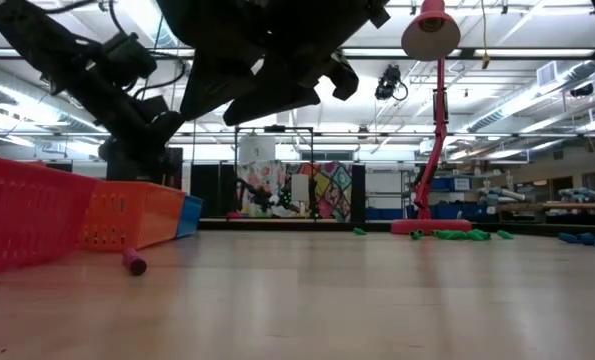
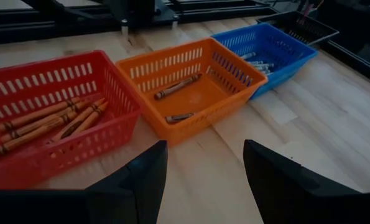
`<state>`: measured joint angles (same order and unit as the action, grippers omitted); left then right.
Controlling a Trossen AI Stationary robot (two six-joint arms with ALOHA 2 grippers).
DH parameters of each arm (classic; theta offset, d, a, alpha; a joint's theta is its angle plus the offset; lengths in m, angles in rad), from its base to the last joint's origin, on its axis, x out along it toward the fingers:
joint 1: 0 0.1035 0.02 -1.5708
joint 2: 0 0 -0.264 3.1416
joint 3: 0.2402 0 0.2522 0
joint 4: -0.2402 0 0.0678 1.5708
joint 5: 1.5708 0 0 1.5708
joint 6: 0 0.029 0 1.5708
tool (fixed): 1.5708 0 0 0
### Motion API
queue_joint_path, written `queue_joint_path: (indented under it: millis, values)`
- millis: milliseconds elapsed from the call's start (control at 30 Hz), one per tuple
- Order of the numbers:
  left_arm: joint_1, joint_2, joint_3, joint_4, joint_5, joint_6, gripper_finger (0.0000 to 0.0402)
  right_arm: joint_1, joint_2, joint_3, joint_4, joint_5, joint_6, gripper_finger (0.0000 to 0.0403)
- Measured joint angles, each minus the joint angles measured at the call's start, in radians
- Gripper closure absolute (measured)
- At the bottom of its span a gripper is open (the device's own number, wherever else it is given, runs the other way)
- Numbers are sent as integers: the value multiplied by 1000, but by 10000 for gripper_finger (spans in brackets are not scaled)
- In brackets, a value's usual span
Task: Sort crayons
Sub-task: Put the pink crayon into the black bin
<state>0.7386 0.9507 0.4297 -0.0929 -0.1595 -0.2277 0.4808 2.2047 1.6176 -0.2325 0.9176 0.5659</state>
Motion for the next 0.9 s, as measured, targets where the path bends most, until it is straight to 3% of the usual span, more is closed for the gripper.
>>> queue_joint_path:
  millis: [167,367,733,900]
  values:
    - [77,68,1,-3,64,12,363,0,0,0,16,-1,-6,189]
    - [109,180,47,-23,73,38,363,0,0,0,25,-2,-12,189]
    - [164,385,251,-232,98,113,363,6,0,0,28,-3,-12,189]
    - [218,464,281,-233,212,138,363,10,0,0,29,-3,-19,189]
